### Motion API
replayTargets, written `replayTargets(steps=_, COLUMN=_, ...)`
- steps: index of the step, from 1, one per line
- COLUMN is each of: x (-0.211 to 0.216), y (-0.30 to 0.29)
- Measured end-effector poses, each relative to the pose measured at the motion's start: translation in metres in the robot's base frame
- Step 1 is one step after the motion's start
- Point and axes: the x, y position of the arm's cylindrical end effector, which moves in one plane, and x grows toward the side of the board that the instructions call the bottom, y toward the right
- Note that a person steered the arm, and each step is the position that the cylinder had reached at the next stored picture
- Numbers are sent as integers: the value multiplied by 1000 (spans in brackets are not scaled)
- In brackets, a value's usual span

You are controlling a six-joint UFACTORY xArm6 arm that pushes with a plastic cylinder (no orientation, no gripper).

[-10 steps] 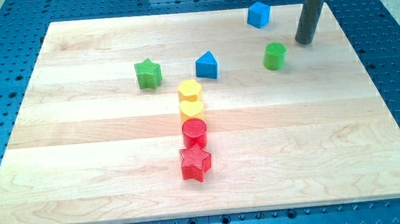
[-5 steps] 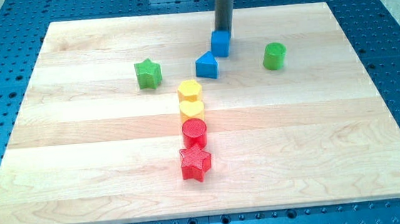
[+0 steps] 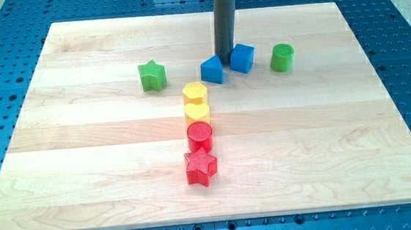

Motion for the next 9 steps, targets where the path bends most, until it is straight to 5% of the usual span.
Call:
replayTargets(steps=3, x=-31, y=24)
replayTargets(steps=7, x=8, y=15)
replayTargets(steps=9, x=-80, y=19)
